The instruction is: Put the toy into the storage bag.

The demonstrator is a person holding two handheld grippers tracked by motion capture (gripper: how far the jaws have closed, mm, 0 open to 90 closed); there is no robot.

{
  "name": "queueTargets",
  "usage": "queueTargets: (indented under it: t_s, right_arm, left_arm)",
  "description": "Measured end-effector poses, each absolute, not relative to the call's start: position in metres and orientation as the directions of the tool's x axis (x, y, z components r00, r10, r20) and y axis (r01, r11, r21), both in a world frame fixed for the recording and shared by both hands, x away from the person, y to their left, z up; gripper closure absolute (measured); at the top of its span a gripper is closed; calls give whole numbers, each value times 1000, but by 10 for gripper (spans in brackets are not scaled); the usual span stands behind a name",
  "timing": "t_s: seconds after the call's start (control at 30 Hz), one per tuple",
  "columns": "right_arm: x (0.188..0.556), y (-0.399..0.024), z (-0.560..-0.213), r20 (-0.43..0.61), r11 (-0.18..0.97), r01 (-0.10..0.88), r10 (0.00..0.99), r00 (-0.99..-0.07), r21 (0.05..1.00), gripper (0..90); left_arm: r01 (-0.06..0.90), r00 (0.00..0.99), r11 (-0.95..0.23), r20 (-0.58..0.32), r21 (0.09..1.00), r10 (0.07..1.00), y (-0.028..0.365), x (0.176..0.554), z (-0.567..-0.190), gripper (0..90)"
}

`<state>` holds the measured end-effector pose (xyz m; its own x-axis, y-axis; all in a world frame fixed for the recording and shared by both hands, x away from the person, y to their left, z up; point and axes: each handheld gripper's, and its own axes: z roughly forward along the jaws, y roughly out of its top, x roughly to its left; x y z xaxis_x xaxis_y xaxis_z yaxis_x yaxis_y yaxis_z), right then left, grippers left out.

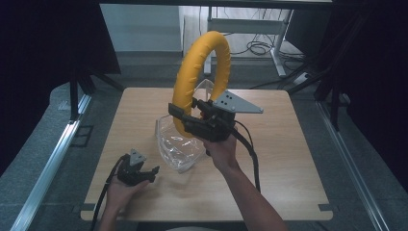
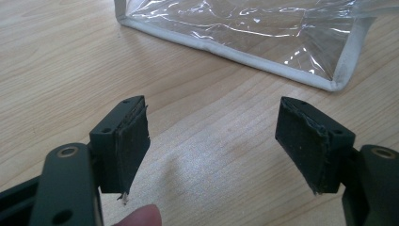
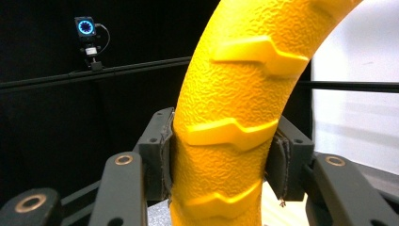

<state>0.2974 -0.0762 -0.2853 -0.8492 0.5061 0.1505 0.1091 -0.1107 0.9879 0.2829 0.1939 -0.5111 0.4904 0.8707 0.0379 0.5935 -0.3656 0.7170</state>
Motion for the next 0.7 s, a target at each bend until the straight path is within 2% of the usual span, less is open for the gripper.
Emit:
queueTargets:
  t_s: [0.7]
  right_arm:
    - [296, -60, -310, 185, -103, 154, 465, -866, 983, 495]
  left_arm:
    - [598, 489, -365, 36, 714, 872, 193, 284, -513, 264]
